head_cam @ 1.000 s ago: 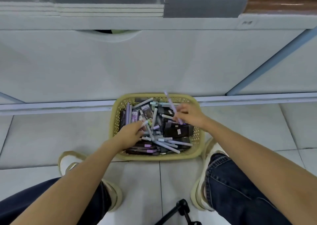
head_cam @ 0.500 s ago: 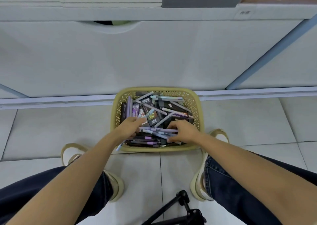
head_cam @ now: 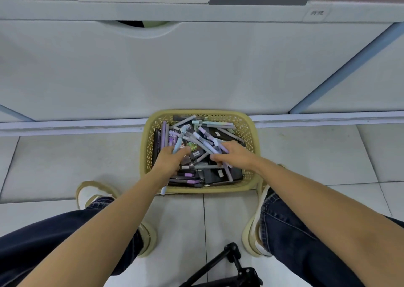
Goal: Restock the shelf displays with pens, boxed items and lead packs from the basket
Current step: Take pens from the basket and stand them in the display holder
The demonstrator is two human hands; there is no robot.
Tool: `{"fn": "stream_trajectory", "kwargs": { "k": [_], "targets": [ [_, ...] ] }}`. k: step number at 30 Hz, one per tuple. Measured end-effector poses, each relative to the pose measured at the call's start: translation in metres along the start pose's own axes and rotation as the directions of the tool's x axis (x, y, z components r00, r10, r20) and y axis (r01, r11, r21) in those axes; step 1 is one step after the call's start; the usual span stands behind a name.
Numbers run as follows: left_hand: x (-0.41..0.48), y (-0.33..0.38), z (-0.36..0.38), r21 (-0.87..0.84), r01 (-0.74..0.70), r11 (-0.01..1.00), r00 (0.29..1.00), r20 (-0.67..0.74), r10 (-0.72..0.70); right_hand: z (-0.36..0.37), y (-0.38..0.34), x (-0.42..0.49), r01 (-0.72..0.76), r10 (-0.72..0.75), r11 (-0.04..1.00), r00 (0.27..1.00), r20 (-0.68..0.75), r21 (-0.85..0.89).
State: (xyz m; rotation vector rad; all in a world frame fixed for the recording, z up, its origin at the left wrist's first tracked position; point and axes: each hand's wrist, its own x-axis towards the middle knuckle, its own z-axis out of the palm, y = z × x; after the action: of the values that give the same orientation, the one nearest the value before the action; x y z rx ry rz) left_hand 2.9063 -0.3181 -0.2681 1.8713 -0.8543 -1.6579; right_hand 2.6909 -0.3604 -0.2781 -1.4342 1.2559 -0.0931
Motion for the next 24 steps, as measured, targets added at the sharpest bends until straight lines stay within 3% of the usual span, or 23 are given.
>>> {"fn": "stream_trajectory", "kwargs": {
  "k": [4, 7, 13, 17, 21, 24],
  "targets": [
    [0.0, 0.007, 0.015, -0.223, 0.039, 0.974, 0.999, 0.017, -0.036, 0.013, -0.015, 0.0, 0.001, -0.022, 0.987, 0.991, 0.13, 0.161],
    [0.001, 0.008, 0.021, -0.221, -0.031, 0.975, 0.997, -0.072, 0.015, 0.023, -0.021, -0.001, 0.019, -0.051, 0.988, 0.976, 0.21, 0.151],
    [0.005, 0.009, 0.016, -0.273, -0.11, 0.956, 0.98, -0.187, 0.06, 0.013, -0.025, -0.003, 0.021, -0.058, 0.979, 0.982, 0.181, 0.203],
    [0.005, 0.01, 0.017, -0.186, -0.027, 0.982, 0.994, -0.109, 0.006, 0.012, -0.024, 0.0, 0.02, -0.053, 0.959, 0.992, 0.111, 0.282],
    [-0.004, 0.01, 0.027, -0.356, -0.001, 0.935, 0.994, 0.104, 0.041, 0.02, -0.026, 0.003, 0.011, -0.082, 0.929, 0.981, 0.177, 0.369],
    [-0.003, 0.014, 0.029, -0.314, -0.016, 0.949, 0.999, 0.035, 0.028, 0.021, -0.023, 0.005, -0.014, -0.059, 0.924, 0.982, 0.179, 0.383]
  ]
}}
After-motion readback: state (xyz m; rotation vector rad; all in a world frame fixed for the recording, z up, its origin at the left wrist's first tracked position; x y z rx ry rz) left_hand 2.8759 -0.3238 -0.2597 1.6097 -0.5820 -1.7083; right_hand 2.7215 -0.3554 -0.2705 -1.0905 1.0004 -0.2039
